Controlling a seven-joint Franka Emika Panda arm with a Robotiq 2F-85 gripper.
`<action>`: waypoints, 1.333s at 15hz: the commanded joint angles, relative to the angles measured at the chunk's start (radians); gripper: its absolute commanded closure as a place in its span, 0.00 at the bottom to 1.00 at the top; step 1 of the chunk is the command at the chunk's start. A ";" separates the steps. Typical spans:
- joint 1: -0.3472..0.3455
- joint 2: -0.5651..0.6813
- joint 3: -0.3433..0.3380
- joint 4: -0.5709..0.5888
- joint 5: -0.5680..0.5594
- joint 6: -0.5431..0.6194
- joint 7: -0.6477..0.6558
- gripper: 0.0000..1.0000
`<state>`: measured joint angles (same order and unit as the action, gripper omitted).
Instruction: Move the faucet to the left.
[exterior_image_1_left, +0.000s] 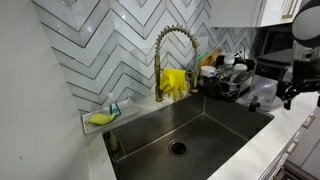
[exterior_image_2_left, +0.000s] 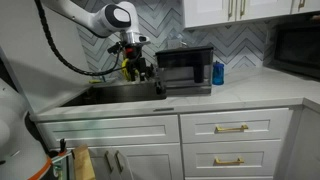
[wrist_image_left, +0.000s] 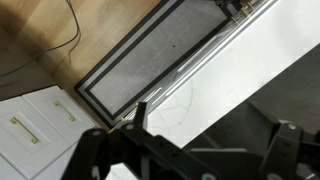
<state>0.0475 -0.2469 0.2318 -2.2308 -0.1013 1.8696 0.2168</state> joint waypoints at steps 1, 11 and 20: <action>0.025 0.002 -0.023 0.002 -0.006 -0.003 0.005 0.00; 0.025 0.003 -0.023 0.002 -0.006 -0.003 0.005 0.00; 0.175 0.060 0.082 0.105 -0.076 0.080 -0.137 0.00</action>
<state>0.1763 -0.2161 0.2925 -2.1730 -0.1373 1.9116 0.1246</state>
